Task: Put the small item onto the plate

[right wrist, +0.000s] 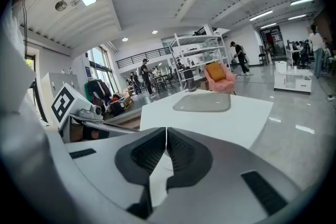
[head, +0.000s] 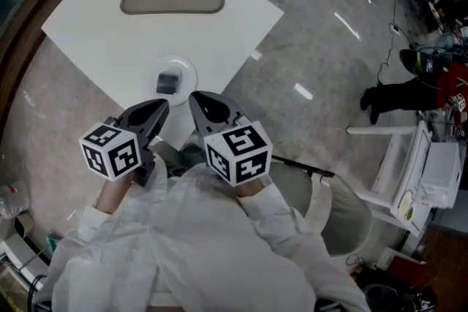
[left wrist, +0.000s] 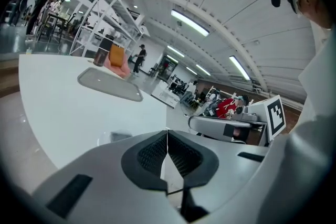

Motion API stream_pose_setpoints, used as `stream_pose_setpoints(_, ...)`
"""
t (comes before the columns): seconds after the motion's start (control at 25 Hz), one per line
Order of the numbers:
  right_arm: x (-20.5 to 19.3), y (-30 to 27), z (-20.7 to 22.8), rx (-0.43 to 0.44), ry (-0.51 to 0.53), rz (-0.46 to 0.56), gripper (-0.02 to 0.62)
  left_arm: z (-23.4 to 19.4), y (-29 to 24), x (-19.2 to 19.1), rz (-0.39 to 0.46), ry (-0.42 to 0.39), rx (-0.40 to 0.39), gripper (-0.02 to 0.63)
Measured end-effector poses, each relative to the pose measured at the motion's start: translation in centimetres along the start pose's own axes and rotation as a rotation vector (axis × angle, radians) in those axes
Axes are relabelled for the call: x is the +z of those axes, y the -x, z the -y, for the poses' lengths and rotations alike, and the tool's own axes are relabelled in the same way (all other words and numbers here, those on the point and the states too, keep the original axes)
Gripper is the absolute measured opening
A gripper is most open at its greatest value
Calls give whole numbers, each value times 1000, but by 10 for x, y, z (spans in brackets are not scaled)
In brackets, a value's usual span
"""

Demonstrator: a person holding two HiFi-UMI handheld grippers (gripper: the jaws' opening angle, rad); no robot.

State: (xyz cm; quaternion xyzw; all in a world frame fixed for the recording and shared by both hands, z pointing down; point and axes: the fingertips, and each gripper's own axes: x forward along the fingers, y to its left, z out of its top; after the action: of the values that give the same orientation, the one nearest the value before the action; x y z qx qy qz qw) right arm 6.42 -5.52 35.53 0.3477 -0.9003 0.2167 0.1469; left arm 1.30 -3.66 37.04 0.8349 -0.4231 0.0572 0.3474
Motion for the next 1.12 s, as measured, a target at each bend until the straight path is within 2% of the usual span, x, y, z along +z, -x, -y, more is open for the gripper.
stream_pose_setpoints(0.24, -4, -11, 1, 16, -12, -34, 15, -12, 3, 0, -1, 23, 31, 11)
stream_pose_setpoints(0.52, -4, -32, -5, 46, -3, -66, 17, -22, 1, 5, -18, 52, -1, 11)
stream_pose_setpoints(0.84, 8, -60, -1, 39, -62, -61, 17, -59, 9, 28, -60, 53, 28, 11)
stream_pose_setpoints(1.12, 8, -73, 3, 27, -108, -65, 17, -79, 4, 28, -125, 58, 41, 11)
